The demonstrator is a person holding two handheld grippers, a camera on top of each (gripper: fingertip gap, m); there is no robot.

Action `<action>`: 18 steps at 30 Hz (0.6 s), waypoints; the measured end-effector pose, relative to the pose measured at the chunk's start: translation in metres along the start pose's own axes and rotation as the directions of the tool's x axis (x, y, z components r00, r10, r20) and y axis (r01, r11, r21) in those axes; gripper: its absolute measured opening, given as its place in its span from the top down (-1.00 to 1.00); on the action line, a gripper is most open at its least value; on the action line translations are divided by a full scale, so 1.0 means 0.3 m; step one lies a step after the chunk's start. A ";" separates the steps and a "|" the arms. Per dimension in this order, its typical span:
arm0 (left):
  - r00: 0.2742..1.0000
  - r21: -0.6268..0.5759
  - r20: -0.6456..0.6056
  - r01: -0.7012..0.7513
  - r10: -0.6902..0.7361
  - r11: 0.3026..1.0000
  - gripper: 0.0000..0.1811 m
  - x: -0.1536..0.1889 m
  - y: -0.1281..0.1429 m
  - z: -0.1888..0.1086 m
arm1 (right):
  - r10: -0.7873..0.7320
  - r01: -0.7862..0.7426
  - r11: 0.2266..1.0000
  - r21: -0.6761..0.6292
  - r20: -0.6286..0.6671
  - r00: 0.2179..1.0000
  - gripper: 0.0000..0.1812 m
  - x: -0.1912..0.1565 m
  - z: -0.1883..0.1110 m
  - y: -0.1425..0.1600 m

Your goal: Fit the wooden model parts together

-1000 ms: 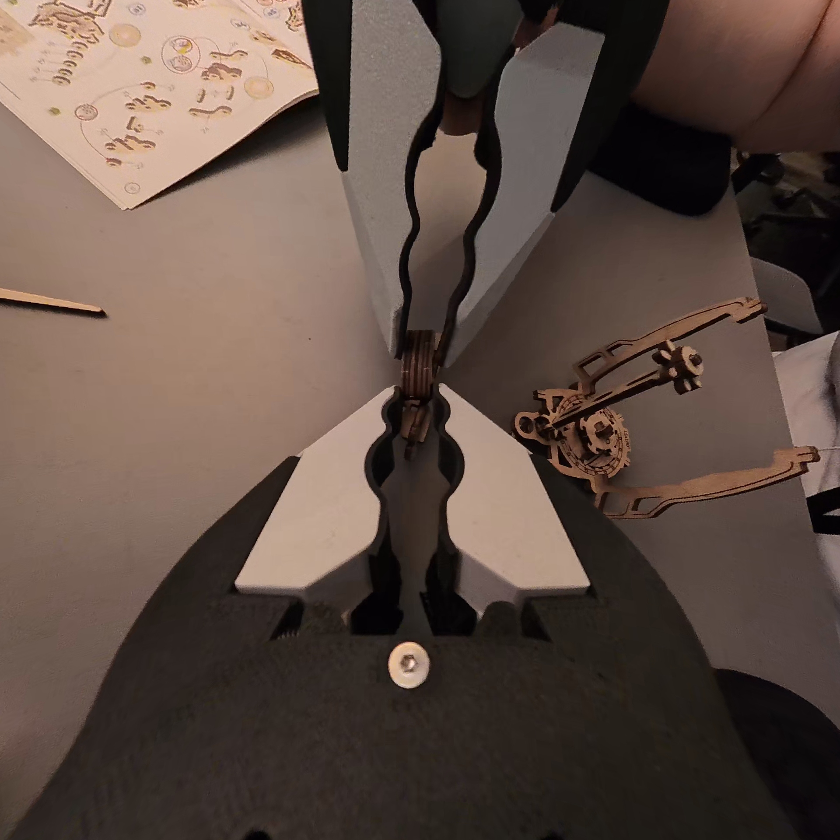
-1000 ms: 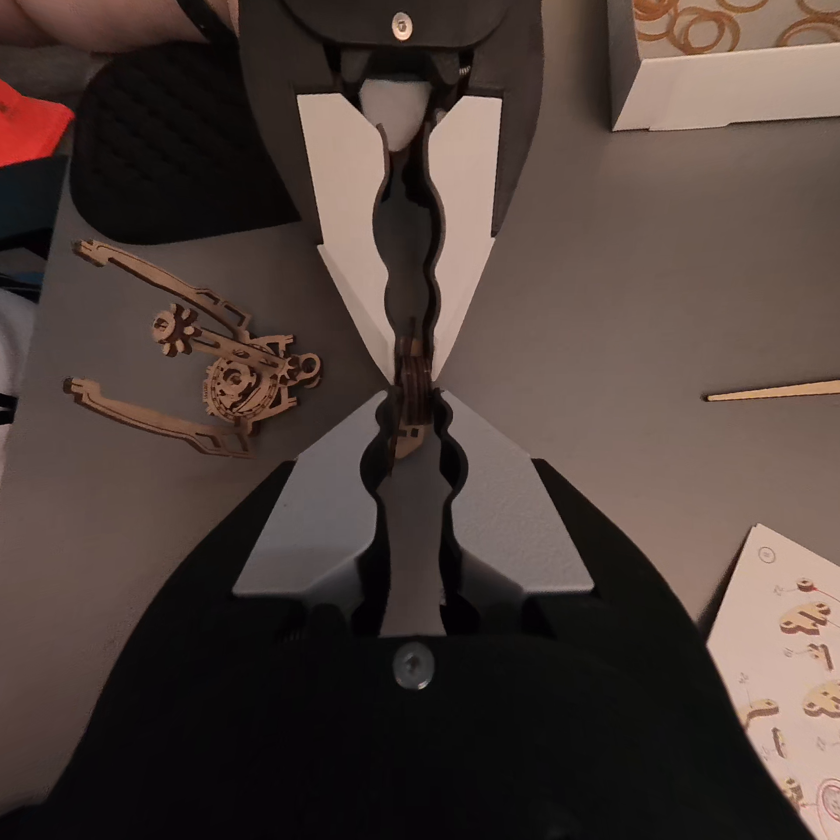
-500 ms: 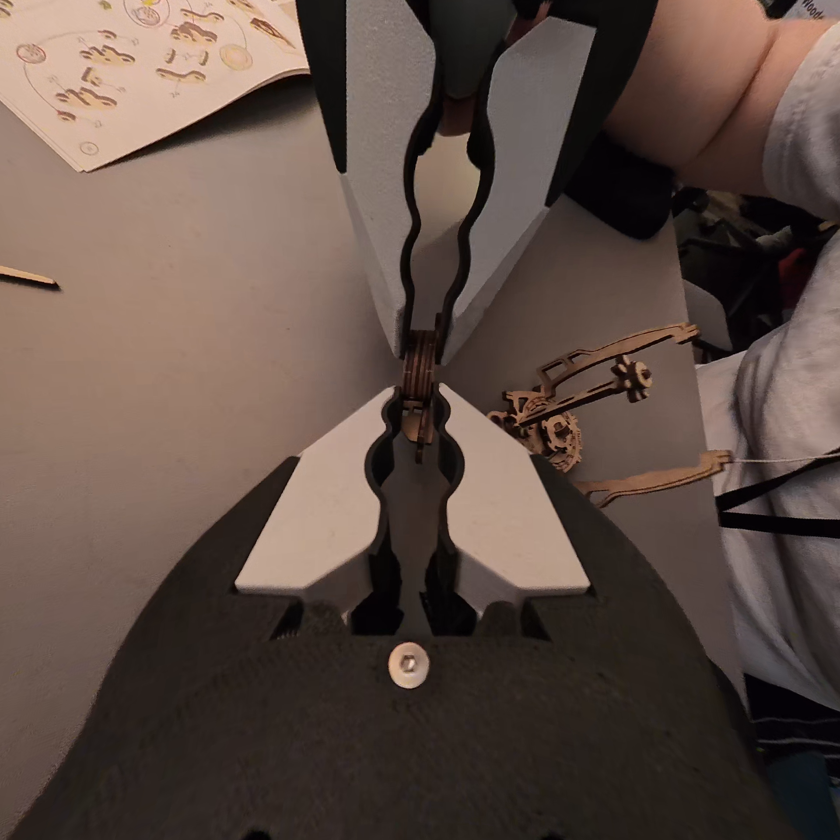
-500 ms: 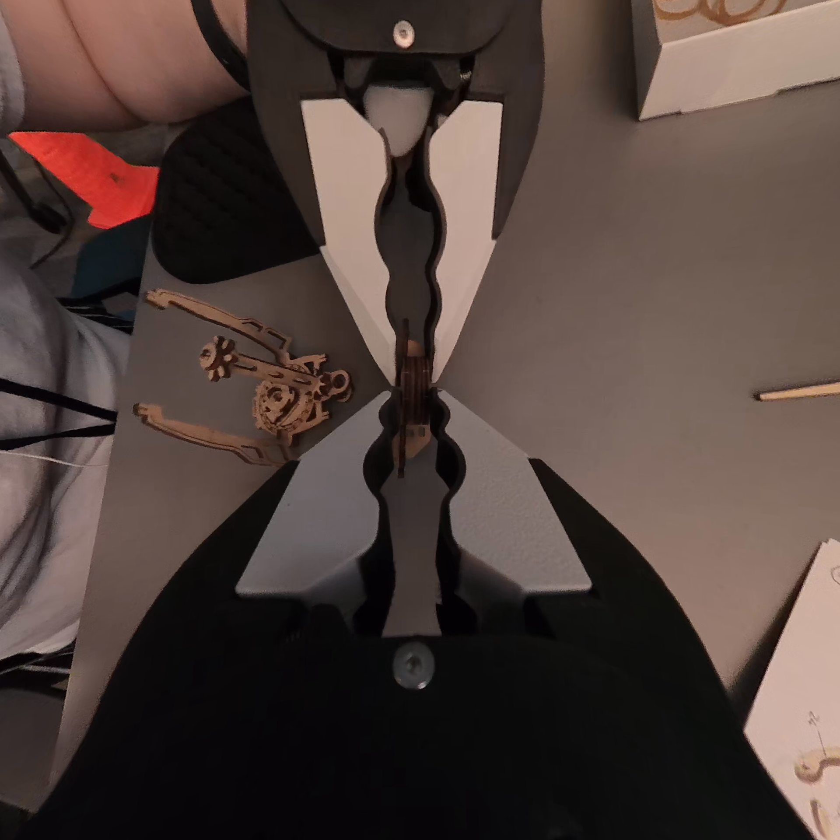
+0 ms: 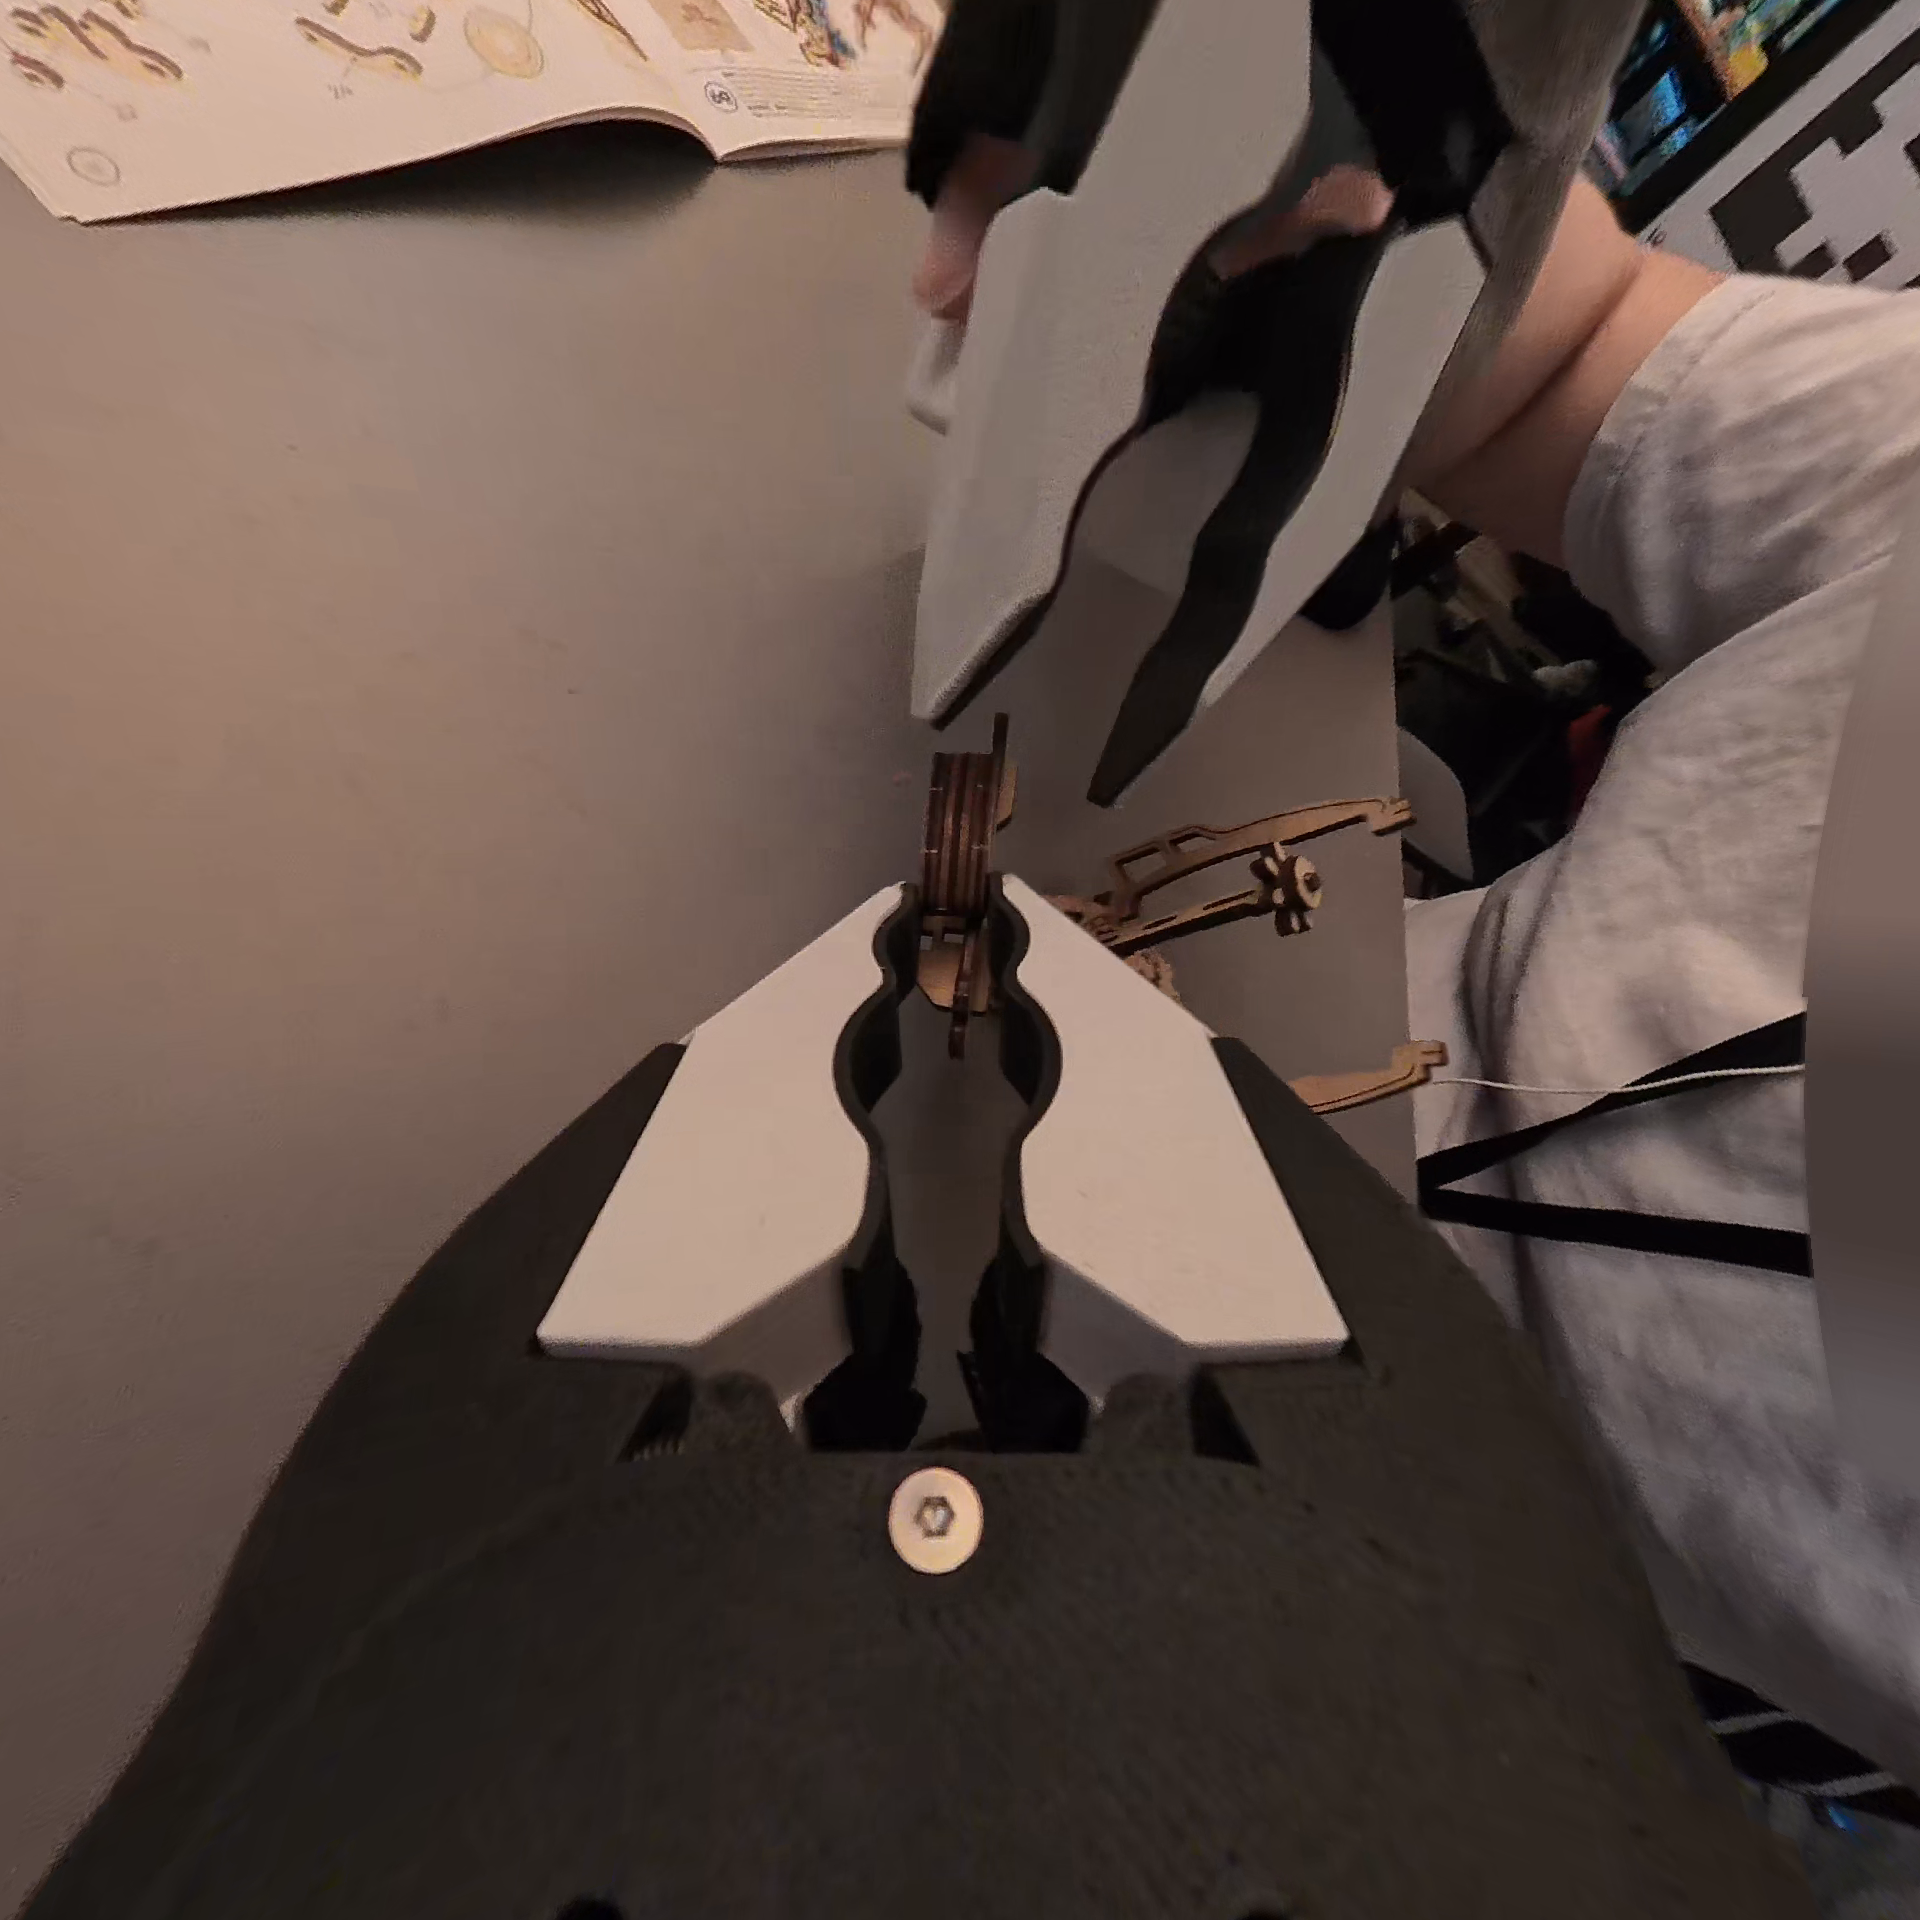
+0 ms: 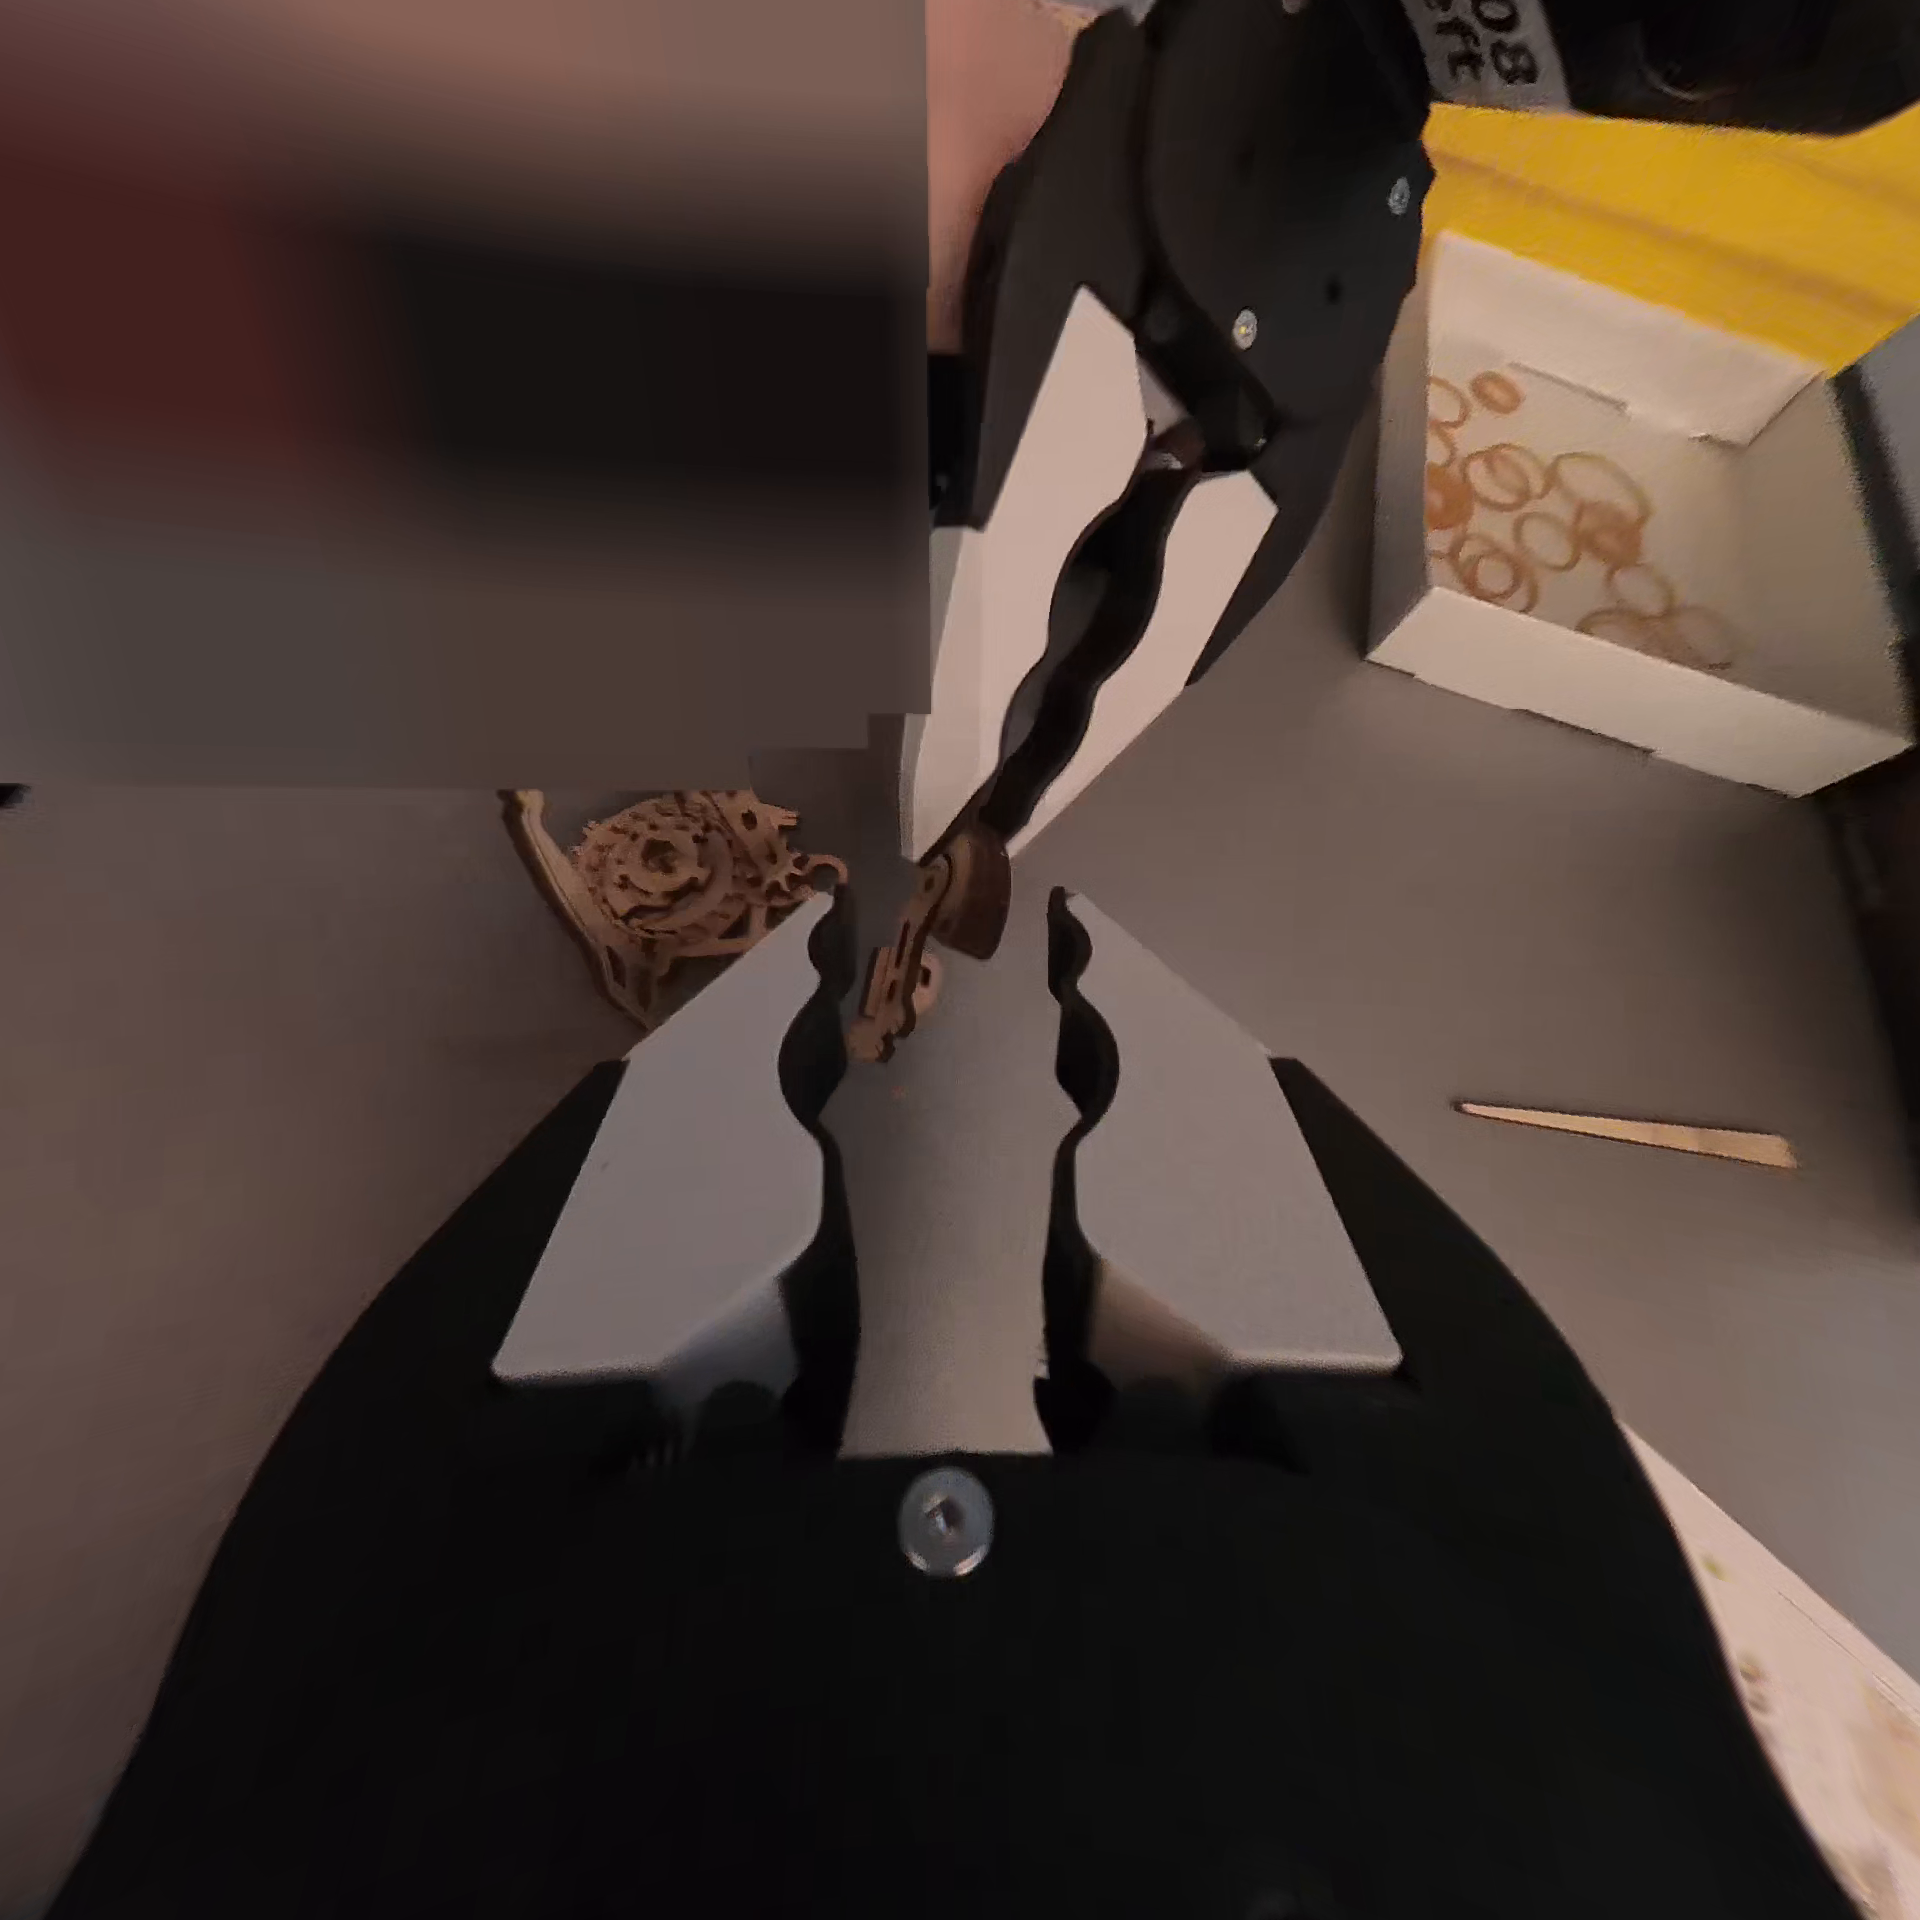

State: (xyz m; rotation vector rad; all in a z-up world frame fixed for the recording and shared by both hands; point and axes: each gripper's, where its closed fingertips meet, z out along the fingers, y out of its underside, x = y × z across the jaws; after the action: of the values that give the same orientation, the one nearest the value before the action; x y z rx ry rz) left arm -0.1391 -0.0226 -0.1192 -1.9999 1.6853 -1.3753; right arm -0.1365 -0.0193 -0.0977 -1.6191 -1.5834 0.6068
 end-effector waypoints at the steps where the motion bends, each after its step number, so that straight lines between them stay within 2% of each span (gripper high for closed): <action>1: 1.000 0.010 -0.008 0.013 -0.013 1.000 0.89 0.001 -0.004 -0.004 | -0.023 0.023 1.000 -0.012 -0.052 0.998 0.62 0.009 -0.004 0.004; 3: 0.999 0.014 -0.031 0.025 -0.025 1.000 0.89 0.009 -0.007 -0.009 | 0.000 -0.004 1.000 -0.026 -0.146 0.989 0.63 0.039 -0.013 0.012; 4: 0.999 0.018 -0.043 0.021 -0.020 1.000 0.89 0.016 -0.010 -0.010 | 0.066 -0.069 0.997 -0.019 -0.132 0.989 0.63 0.035 -0.014 0.013; 7: 0.999 0.010 -0.032 -0.011 0.011 1.000 0.89 0.027 -0.009 -0.010 | 0.297 -0.298 0.954 0.027 0.019 0.955 0.66 0.000 -0.011 -0.001; 9: 0.999 -0.007 -0.019 -0.036 0.035 0.999 0.89 0.040 -0.003 -0.008 | 0.376 -0.379 0.924 0.053 0.071 0.924 0.73 0.007 -0.012 -0.009; 14: 0.997 -0.048 0.042 -0.058 0.060 0.997 0.89 0.049 0.014 -0.010 | 0.374 -0.377 0.926 0.004 0.112 0.921 0.71 -0.017 -0.002 -0.016; 18: 0.999 -0.039 0.032 0.005 -0.004 0.999 0.89 0.052 -0.003 -0.028 | 0.347 -0.350 0.937 0.000 0.139 0.928 0.62 -0.035 0.004 -0.029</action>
State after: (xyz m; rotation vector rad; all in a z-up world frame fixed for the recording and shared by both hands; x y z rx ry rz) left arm -0.1459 -0.0323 -0.1060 -2.0361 1.7077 -1.3144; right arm -0.1439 -0.0300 -0.0933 -1.8916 -1.3822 0.9388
